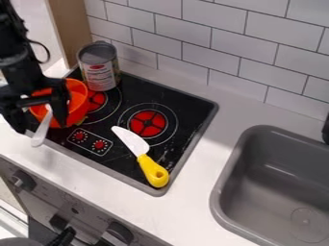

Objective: Put the white spoon on the top right corner of the right-side burner

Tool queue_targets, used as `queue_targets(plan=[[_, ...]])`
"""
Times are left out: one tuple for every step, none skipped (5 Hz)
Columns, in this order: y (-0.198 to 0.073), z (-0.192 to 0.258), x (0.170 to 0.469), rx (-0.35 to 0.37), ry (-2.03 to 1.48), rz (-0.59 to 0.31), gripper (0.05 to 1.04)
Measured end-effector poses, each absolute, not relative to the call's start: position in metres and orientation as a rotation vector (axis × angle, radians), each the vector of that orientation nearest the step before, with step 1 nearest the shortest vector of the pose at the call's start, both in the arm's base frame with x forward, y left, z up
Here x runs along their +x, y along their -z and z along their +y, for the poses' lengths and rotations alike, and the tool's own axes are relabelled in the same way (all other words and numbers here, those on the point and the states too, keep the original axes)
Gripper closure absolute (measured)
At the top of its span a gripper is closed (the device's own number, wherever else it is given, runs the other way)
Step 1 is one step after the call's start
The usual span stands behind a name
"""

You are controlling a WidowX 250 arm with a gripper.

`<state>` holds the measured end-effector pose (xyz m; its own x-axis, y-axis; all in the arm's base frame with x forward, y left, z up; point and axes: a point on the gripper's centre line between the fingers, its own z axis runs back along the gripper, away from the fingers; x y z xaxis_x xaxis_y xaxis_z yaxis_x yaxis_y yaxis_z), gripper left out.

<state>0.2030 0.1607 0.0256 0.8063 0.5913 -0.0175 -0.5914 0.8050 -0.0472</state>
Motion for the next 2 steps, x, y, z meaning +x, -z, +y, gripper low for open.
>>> queue_targets(plan=[[-0.0157, 0.1566, 0.2018, -0.021, -0.611, 0.014, 0.094], [-0.0149, 0.1564, 0.2015, -0.020, -0.614, 0.011, 0.168]])
